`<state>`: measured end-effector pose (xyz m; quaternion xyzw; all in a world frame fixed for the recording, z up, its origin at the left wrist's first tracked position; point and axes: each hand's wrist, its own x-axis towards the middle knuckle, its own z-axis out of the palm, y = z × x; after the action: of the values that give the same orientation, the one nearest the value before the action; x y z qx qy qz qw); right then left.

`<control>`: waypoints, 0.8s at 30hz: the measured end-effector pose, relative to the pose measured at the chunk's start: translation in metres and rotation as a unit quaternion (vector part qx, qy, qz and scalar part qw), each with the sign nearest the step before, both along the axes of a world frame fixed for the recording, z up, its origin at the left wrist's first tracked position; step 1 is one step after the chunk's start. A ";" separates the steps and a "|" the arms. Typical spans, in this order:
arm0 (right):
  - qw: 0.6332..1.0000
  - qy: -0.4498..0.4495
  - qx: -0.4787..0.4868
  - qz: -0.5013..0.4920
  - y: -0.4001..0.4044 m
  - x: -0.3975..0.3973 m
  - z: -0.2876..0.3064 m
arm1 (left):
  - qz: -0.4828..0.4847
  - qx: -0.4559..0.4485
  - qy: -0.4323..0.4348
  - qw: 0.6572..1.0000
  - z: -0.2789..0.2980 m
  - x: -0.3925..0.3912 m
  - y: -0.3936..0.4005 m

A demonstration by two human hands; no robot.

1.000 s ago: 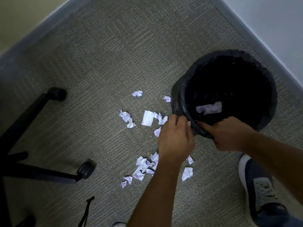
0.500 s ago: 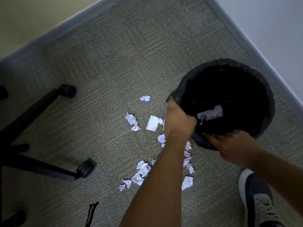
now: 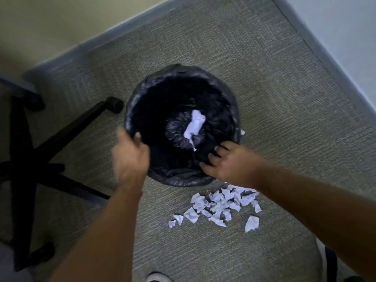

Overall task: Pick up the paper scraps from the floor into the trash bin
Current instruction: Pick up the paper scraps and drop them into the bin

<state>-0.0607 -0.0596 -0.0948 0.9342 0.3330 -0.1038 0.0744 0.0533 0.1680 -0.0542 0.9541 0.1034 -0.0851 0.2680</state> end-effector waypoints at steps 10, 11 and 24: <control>0.998 -0.060 -0.005 0.010 0.069 0.029 -0.025 | 0.238 0.009 0.062 0.969 -0.036 -0.027 0.084; 0.997 -0.072 0.008 0.002 0.070 0.025 -0.030 | 0.244 0.010 0.063 0.968 -0.039 -0.029 0.086; 0.960 0.040 0.124 -0.248 0.070 -0.019 -0.047 | 0.306 0.029 0.062 0.949 -0.059 -0.033 0.098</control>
<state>-0.0794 0.0105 -0.1415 0.9845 0.1036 -0.1139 -0.0837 0.0204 0.2665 -0.1129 0.8766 0.4096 -0.0550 0.2466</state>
